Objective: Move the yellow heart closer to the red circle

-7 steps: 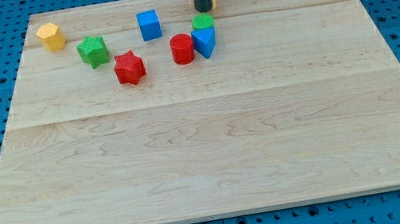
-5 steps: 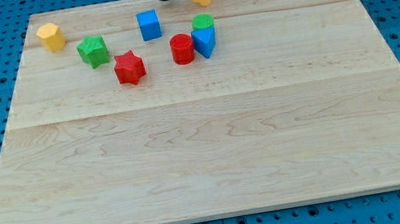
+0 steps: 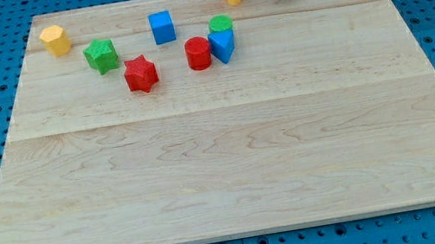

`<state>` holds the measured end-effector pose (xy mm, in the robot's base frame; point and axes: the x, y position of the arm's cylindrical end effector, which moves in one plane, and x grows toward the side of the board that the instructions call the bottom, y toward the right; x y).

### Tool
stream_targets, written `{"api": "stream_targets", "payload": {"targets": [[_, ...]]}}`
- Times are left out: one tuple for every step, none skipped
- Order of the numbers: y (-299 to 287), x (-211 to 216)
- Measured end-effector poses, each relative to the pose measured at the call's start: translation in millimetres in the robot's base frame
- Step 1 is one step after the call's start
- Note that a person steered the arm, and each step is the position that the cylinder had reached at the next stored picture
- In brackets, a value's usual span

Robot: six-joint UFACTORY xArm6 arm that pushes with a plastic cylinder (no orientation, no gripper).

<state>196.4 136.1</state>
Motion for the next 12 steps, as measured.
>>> {"api": "stream_targets", "payload": {"targets": [[-16, -5], [-77, 3], [-138, 22], [-151, 18], [-152, -3], [-212, -1], [-264, 33], [-271, 58], [-269, 58], [-258, 49], [-251, 42], [-233, 119]]}}
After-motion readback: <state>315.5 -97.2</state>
